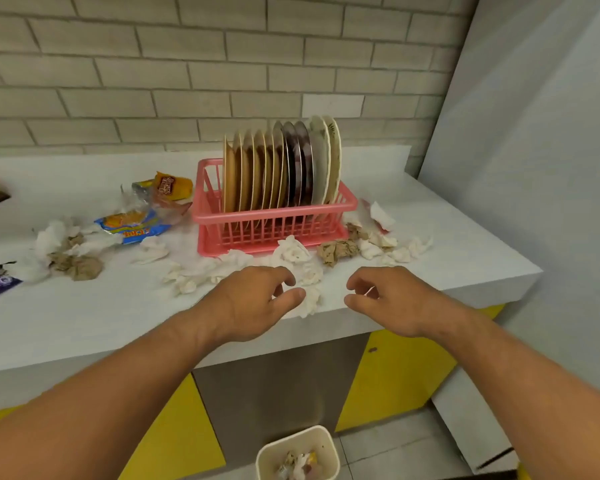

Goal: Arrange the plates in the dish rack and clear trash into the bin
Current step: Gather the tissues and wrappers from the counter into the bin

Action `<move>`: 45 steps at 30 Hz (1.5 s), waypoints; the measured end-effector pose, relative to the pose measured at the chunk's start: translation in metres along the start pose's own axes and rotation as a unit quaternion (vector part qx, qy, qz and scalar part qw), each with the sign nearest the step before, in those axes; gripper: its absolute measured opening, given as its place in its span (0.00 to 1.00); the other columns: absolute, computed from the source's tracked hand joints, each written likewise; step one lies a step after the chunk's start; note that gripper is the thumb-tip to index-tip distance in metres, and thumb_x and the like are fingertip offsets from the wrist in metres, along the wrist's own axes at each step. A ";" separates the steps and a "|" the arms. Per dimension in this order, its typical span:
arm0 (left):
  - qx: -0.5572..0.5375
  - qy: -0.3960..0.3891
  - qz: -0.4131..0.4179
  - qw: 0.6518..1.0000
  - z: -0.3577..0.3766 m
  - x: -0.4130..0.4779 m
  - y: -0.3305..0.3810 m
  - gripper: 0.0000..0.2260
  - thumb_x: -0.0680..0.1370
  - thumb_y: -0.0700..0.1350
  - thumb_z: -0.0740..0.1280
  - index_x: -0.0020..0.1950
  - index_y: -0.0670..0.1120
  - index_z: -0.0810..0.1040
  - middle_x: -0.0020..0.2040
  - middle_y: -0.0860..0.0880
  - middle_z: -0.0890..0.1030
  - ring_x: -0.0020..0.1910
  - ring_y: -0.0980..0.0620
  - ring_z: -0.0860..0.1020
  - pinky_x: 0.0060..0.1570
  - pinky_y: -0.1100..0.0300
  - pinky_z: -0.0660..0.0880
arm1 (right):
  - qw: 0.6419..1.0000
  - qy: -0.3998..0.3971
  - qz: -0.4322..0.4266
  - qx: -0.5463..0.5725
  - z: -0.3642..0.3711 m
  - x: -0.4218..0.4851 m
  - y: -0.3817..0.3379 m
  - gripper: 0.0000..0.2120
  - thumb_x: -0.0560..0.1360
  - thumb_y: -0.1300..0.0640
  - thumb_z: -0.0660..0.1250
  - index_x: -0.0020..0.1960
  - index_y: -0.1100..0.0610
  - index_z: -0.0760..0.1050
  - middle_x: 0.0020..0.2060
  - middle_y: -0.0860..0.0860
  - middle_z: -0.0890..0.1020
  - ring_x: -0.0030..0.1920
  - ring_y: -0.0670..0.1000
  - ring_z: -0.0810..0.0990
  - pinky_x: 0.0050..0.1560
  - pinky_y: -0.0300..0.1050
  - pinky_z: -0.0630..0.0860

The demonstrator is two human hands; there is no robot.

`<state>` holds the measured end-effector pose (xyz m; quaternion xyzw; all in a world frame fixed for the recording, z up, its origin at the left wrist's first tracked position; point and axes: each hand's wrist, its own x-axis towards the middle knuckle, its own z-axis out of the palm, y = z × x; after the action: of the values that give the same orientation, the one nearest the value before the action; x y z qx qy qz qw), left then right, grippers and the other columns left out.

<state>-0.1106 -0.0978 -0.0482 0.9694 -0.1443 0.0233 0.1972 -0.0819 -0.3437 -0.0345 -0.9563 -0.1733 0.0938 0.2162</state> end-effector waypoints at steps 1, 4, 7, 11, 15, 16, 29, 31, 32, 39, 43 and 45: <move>0.001 0.002 0.002 1.000 0.000 0.007 0.004 0.20 0.77 0.65 0.54 0.61 0.56 0.74 0.52 0.58 0.79 0.46 0.58 0.76 0.48 0.58 0.75 | 1.000 0.005 0.002 0.006 -0.003 0.002 0.004 0.14 0.75 0.41 0.64 0.58 0.45 0.75 0.53 0.42 0.79 0.52 0.45 0.78 0.55 0.46 0.77; 0.003 0.009 0.004 1.000 0.004 0.030 0.015 0.19 0.78 0.64 0.55 0.61 0.57 0.74 0.53 0.58 0.79 0.46 0.58 0.76 0.48 0.59 0.75 | 0.999 0.012 0.009 0.033 -0.011 0.014 0.024 0.13 0.76 0.43 0.65 0.58 0.45 0.76 0.52 0.42 0.79 0.52 0.44 0.78 0.54 0.44 0.77; 0.000 0.021 -0.001 1.000 0.013 0.058 0.026 0.17 0.78 0.63 0.57 0.61 0.56 0.74 0.52 0.59 0.79 0.44 0.59 0.76 0.46 0.61 0.75 | 1.000 0.008 0.010 0.026 -0.020 0.034 0.053 0.12 0.77 0.45 0.65 0.58 0.46 0.77 0.53 0.43 0.79 0.51 0.45 0.78 0.55 0.44 0.76; 0.005 0.031 -0.006 0.999 0.024 0.106 0.040 0.13 0.78 0.60 0.58 0.56 0.57 0.76 0.49 0.60 0.78 0.43 0.60 0.76 0.42 0.63 0.74 | 0.999 0.027 0.019 -0.031 -0.044 0.071 0.105 0.09 0.78 0.50 0.64 0.56 0.48 0.78 0.52 0.47 0.80 0.49 0.48 0.79 0.53 0.45 0.77; 0.014 0.047 0.005 0.999 0.041 0.158 0.055 0.11 0.78 0.58 0.59 0.51 0.56 0.78 0.46 0.59 0.79 0.43 0.59 0.76 0.44 0.58 0.77 | 0.989 0.089 0.058 -0.106 -0.064 0.108 0.165 0.13 0.79 0.53 0.61 0.62 0.50 0.75 0.61 0.49 0.75 0.58 0.51 0.74 0.56 0.46 0.74; 0.014 0.046 0.006 0.999 0.046 0.170 0.060 0.11 0.77 0.57 0.59 0.51 0.56 0.78 0.45 0.59 0.79 0.43 0.59 0.76 0.44 0.57 0.77 | 0.988 0.088 0.064 -0.112 -0.066 0.116 0.178 0.14 0.79 0.52 0.62 0.64 0.50 0.73 0.63 0.49 0.72 0.60 0.52 0.72 0.58 0.46 0.74; 0.137 0.010 0.046 0.989 0.089 0.318 0.126 0.17 0.80 0.53 0.57 0.65 0.48 0.72 0.61 0.49 0.74 0.58 0.49 0.71 0.54 0.50 0.74 | 0.999 0.033 0.020 -0.039 -0.057 0.176 0.262 0.06 0.80 0.52 0.61 0.49 0.54 0.73 0.48 0.48 0.73 0.47 0.49 0.74 0.47 0.39 0.71; 0.152 -0.011 -0.001 0.988 0.098 0.350 0.126 0.18 0.79 0.51 0.58 0.67 0.47 0.70 0.65 0.47 0.70 0.62 0.46 0.69 0.56 0.50 0.72 | 0.999 0.042 0.026 -0.001 -0.065 0.176 0.266 0.04 0.79 0.54 0.61 0.47 0.53 0.70 0.46 0.48 0.75 0.44 0.48 0.75 0.43 0.37 0.70; 0.166 -0.025 -0.030 0.985 0.103 0.365 0.124 0.19 0.79 0.50 0.59 0.68 0.46 0.68 0.68 0.45 0.68 0.63 0.45 0.68 0.57 0.49 0.71 | 0.998 0.044 0.029 0.017 -0.069 0.175 0.268 0.03 0.79 0.55 0.61 0.47 0.53 0.69 0.45 0.48 0.76 0.42 0.47 0.75 0.40 0.37 0.69; 0.239 -0.125 -0.123 0.955 0.143 0.411 0.103 0.20 0.78 0.54 0.60 0.66 0.46 0.69 0.64 0.44 0.69 0.60 0.43 0.68 0.52 0.52 0.67 | 0.995 0.056 0.008 0.080 -0.089 0.180 0.271 0.06 0.78 0.59 0.57 0.46 0.48 0.66 0.43 0.45 0.74 0.41 0.45 0.73 0.38 0.37 0.69; 0.251 -0.068 -0.081 0.962 0.159 0.412 0.104 0.15 0.79 0.48 0.60 0.64 0.46 0.71 0.63 0.44 0.71 0.60 0.45 0.69 0.55 0.52 0.66 | 0.995 0.058 0.015 0.083 -0.086 0.186 0.277 0.10 0.76 0.63 0.58 0.42 0.47 0.65 0.44 0.43 0.73 0.43 0.44 0.72 0.40 0.34 0.68; 0.203 -0.041 -0.064 0.976 0.154 0.411 0.106 0.15 0.80 0.49 0.59 0.64 0.45 0.70 0.63 0.44 0.71 0.59 0.44 0.70 0.56 0.52 0.66 | 0.993 0.068 0.023 0.093 -0.087 0.191 0.279 0.11 0.76 0.64 0.57 0.41 0.50 0.66 0.42 0.45 0.73 0.41 0.43 0.71 0.38 0.33 0.67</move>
<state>0.2507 -0.3619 -0.1082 0.9966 -0.0817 -0.0001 -0.0088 0.1973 -0.5422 -0.1012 -0.9399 -0.1267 0.0489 0.3131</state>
